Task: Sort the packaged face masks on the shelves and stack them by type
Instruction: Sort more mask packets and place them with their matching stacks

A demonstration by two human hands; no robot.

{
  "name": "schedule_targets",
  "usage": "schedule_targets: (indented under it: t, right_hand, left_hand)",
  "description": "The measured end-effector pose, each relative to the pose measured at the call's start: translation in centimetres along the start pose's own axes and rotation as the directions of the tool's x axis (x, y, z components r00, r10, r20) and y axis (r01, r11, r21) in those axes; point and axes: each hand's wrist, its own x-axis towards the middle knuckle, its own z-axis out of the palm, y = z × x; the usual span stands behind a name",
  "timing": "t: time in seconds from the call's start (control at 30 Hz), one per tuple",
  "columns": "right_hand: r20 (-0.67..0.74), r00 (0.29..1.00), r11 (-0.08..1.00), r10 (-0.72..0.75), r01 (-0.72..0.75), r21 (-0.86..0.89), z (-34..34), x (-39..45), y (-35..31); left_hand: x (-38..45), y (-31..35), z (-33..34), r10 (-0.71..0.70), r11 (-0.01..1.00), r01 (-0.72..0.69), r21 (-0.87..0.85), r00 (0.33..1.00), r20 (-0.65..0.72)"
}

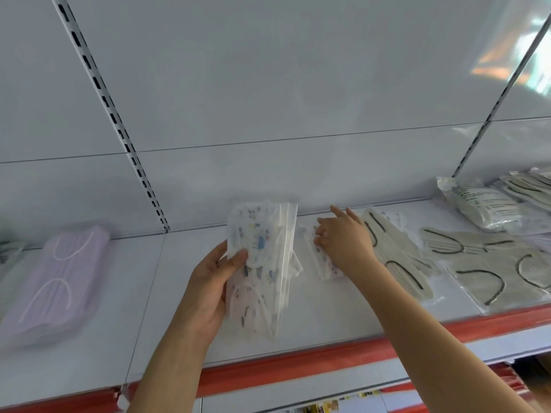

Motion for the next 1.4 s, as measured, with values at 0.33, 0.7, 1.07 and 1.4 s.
schedule_targets:
  t: [0.33,0.7,1.07,1.4]
  right_hand:
    - [-0.221,0.958,0.513,0.185,0.097,0.853,-3.7,-3.1,-2.7]
    - [0.146,0.961,-0.09,0.236,-0.128,0.988,-2.6,-4.1,-4.2]
    - [0.346,0.938,0.988,-0.022,-0.033,0.153,-1.7,-7.7,2.4]
    - [0.178,0.972,0.842,-0.157,0.037,0.538,-0.2,-7.8,-4.6]
  left_hand:
    - [0.6,-1.0,3.3,-0.03,0.999,0.028,0.028,0.995,0.096]
    - [1.4,-2.5,4.7,-0.042,0.998,0.038,0.046,0.993,0.109]
    - [1.9,-0.3,0.9,0.029,0.997,-0.031,-0.077,0.999,-0.036]
    - [1.5,0.4,0.0,-0.023,0.965,0.027,-0.262,1.0,0.019]
